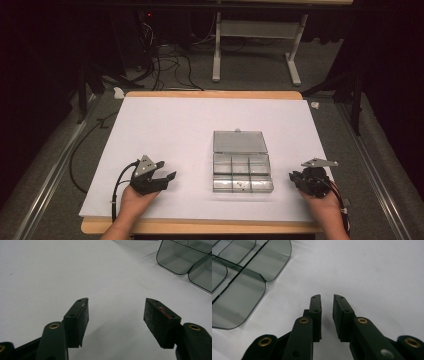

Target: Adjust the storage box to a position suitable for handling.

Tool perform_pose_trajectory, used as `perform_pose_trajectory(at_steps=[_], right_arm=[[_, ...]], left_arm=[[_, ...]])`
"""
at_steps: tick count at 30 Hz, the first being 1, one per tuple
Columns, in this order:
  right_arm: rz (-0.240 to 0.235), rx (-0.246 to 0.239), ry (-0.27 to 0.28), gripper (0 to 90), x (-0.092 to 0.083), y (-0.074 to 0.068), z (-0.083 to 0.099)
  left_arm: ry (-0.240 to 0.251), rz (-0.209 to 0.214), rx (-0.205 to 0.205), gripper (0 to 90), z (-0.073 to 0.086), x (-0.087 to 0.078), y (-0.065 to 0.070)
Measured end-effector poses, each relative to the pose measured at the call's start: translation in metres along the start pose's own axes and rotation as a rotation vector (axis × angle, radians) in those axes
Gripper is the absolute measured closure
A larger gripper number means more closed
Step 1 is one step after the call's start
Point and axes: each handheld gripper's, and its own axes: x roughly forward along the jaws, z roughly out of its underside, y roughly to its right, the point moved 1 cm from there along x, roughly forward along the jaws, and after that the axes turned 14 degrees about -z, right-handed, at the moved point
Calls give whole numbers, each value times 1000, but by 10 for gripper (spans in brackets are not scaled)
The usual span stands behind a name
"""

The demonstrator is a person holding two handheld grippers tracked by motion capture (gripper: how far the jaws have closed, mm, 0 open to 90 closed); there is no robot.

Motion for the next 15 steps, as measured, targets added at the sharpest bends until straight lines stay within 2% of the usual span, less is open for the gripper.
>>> perform_pose_trajectory(at_steps=[3,6,10,13,15], right_arm=[[-9,7,78,767,4,-2,6],[-5,6,127,766,7,-3,11],[-11,-14,145,748,8,-4,13],[-5,-27,149,739,10,-4,13],[-9,-26,152,722,12,-3,13]], left_arm=[[1,-4,-16,369,0,0,-1],[4,-12,-19,369,0,0,-1],[0,-36,-37,343,0,0,-2],[6,-51,-74,340,1,-1,-5],[-11,-45,-108,345,0,1,-8]])
